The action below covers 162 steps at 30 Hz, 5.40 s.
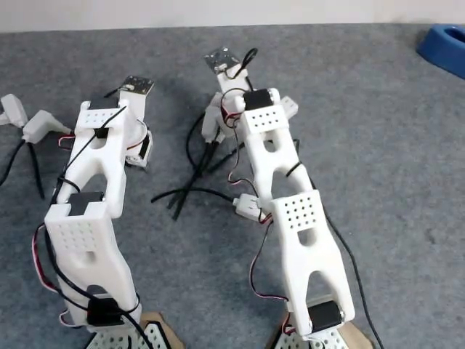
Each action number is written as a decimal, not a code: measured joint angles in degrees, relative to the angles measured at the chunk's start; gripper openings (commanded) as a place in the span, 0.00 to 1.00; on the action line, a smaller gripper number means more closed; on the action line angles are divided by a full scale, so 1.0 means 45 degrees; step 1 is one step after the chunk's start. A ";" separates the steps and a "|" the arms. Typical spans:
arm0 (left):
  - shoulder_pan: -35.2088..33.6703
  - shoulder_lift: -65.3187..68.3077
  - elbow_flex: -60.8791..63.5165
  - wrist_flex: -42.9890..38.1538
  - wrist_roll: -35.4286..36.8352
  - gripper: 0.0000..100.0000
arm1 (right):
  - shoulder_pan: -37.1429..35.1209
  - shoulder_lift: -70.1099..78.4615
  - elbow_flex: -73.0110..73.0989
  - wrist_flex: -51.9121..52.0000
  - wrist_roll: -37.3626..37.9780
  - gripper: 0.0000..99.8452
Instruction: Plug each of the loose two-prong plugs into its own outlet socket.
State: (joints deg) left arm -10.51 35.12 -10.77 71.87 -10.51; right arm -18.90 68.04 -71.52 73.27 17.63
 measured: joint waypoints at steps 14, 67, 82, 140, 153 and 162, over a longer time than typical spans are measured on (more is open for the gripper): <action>-0.0020 0.0000 0.0000 0.0000 0.0000 0.16 | 0.0899 0.0098 0.0117 0.0039 0.0039 0.18; -0.0117 0.0000 0.0000 0.0000 0.0000 0.16 | -0.0352 0.0020 -0.0957 0.1817 0.0899 0.01; -0.0176 0.0078 -0.0156 -0.0059 0.0000 0.16 | 0.3165 -0.3067 -0.4103 0.5939 0.3067 0.01; 0.1270 -2.1411 1.4750 -0.5216 -0.1895 0.17 | -0.3184 -2.1314 2.6276 -0.5685 -0.0469 0.01; -0.0098 -2.7604 2.1158 -0.5978 -0.2012 0.22 | -0.6076 -2.3248 2.6276 -0.5275 -0.2032 0.01; 0.0899 -2.7702 2.1255 -0.5978 -0.1993 0.22 | -0.6486 -2.6393 2.8249 -0.5177 -0.2149 0.01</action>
State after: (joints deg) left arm -6.46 -89.54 84.88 44.97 -19.47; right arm -48.09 -50.73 55.60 49.98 7.96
